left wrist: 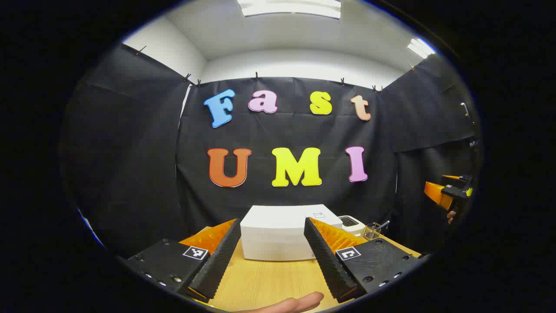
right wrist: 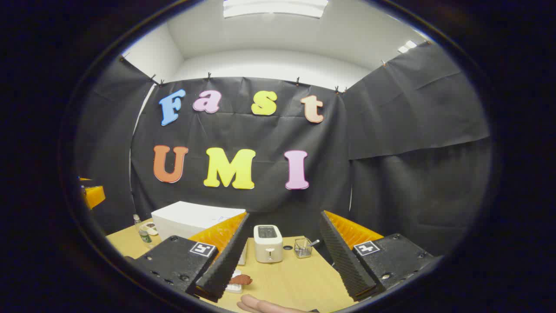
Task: Open the microwave oven with the left hand, put the food in, and close the microwave oven.
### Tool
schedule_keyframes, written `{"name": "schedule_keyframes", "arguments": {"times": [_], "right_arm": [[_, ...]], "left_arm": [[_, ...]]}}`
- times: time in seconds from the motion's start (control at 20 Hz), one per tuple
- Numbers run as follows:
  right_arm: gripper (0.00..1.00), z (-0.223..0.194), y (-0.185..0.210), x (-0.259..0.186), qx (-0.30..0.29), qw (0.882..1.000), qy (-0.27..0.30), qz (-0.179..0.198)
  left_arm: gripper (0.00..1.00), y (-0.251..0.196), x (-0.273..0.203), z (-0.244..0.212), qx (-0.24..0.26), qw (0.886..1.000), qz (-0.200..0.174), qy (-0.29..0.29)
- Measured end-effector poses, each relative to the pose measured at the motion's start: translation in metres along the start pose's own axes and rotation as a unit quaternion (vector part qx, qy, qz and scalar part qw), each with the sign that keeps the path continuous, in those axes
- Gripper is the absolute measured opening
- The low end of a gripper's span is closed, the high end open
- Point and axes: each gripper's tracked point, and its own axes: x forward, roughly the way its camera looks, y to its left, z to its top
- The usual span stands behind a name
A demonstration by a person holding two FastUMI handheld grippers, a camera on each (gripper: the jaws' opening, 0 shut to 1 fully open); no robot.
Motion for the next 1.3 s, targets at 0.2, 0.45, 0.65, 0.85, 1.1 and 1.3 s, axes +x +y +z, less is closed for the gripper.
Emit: {"name": "schedule_keyframes", "arguments": {"times": [0.2,0.45,0.65,0.85,1.1,1.3], "right_arm": [[1.0,-0.003,-0.007,-0.002,0.006,1.0,0.001,0.002],[1.0,-0.005,-0.02,-0.004,0.006,1.0,0.001,-0.011],[0.9,-0.005,-0.019,-0.005,0.003,1.0,0.002,-0.005],[0.9,-0.005,-0.023,-0.007,0.007,1.0,-0.001,-0.003],[0.9,-0.007,-0.026,-0.01,0.01,1.0,-0.003,0.001],[0.9,-0.009,-0.033,-0.014,0.015,1.0,-0.008,0.003]], "left_arm": [[0.92,-0.002,0.002,0.001,0.006,1.0,0.002,0.003],[0.91,-0.015,0.004,-0.006,-0.002,1.0,-0.018,0.008],[0.91,-0.024,0.009,-0.014,-0.002,1.0,-0.027,0.013],[0.91,-0.042,0.025,-0.03,-0.001,0.999,-0.036,0.027],[0.91,-0.082,0.057,-0.058,-0.02,0.996,-0.072,0.042],[0.91,-0.111,0.096,-0.095,-0.03,0.994,-0.091,0.06]]}}
